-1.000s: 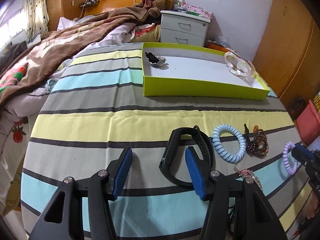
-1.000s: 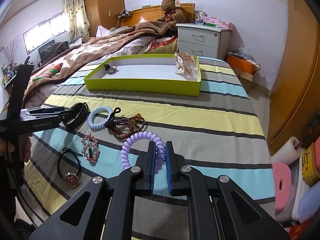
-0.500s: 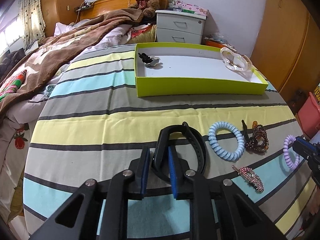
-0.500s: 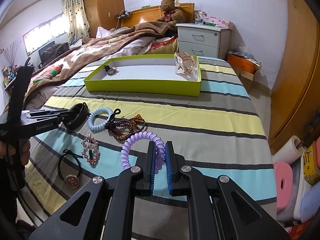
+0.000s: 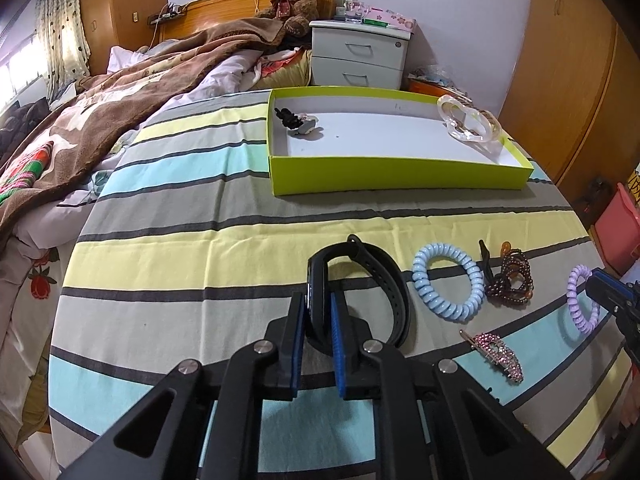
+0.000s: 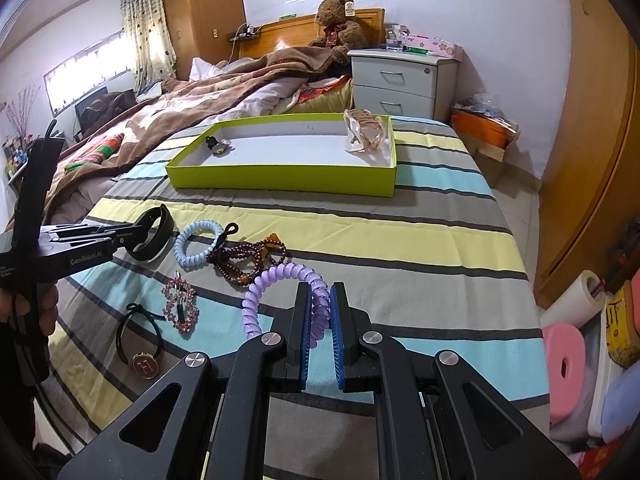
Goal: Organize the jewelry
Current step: 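Grasp the purple coil hair tie with the right tool while the left tool grasps the black watch band, then carry the purple coil tie and black watch band toward the green box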
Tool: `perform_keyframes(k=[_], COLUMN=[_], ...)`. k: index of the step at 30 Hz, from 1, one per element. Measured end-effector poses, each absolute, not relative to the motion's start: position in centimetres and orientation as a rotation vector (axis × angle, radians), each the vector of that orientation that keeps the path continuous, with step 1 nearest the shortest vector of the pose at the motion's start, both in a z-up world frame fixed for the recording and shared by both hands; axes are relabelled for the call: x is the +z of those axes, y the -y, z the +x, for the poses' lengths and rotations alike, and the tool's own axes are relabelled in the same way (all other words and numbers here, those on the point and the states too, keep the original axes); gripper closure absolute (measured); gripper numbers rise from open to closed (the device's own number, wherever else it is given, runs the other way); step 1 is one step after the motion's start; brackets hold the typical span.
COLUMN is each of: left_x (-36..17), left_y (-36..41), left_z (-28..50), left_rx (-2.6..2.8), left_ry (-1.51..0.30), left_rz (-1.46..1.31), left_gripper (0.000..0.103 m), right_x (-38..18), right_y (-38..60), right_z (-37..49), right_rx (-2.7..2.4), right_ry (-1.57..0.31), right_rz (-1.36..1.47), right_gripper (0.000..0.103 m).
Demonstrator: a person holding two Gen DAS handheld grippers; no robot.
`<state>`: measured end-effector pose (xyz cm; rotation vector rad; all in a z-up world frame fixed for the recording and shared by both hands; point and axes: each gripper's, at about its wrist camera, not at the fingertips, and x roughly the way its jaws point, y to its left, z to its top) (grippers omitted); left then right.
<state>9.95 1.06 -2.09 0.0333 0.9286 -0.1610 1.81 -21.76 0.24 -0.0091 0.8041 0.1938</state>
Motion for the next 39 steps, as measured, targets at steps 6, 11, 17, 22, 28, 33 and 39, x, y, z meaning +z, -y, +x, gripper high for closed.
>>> perform_keyframes(k=[6, 11, 17, 22, 28, 33, 39], left_x=[-1.5, -0.9, 0.1, 1.1, 2.5, 3.4, 3.8], left_y=[-1.1, -1.2, -1.3, -1.3, -1.3, -1.2, -0.9], left_z=[9.6, 9.5, 9.6, 10.2, 11.7, 13.4, 15.5], left_rx=[-0.165, -0.165, -0.168, -0.172, -0.18, -0.186, -0.187], left_ry=[-0.916, -0.907, -0.89, -0.872, -0.851, -0.84, -0.837], left_rz=[0.034, 0.029, 0.026, 0.022, 0.012, 0.0, -0.007], left_gripper=[0.09, 0.09, 0.09, 0.09, 0.09, 0.09, 0.09], right_x=[0.5, 1.0, 2.0, 3.1, 4.5, 5.4, 6.1], right_y=[21.9, 22.0, 22.0, 22.1, 21.9, 21.6, 20.7], right_z=[1.7, 1.7, 2.0, 2.8, 4.8, 6.9, 10.7], right_rx=[0.192, 0.186, 0.181, 0.179, 0.182, 0.181, 0.183], right_ry=[-0.796, -0.784, -0.764, -0.745, -0.719, -0.7, -0.685], right_rz=[-0.005, -0.002, 0.001, 0.011, 0.021, 0.018, 0.015], right_gripper=[0.093, 0.093, 0.093, 0.093, 0.093, 0.093, 0.093])
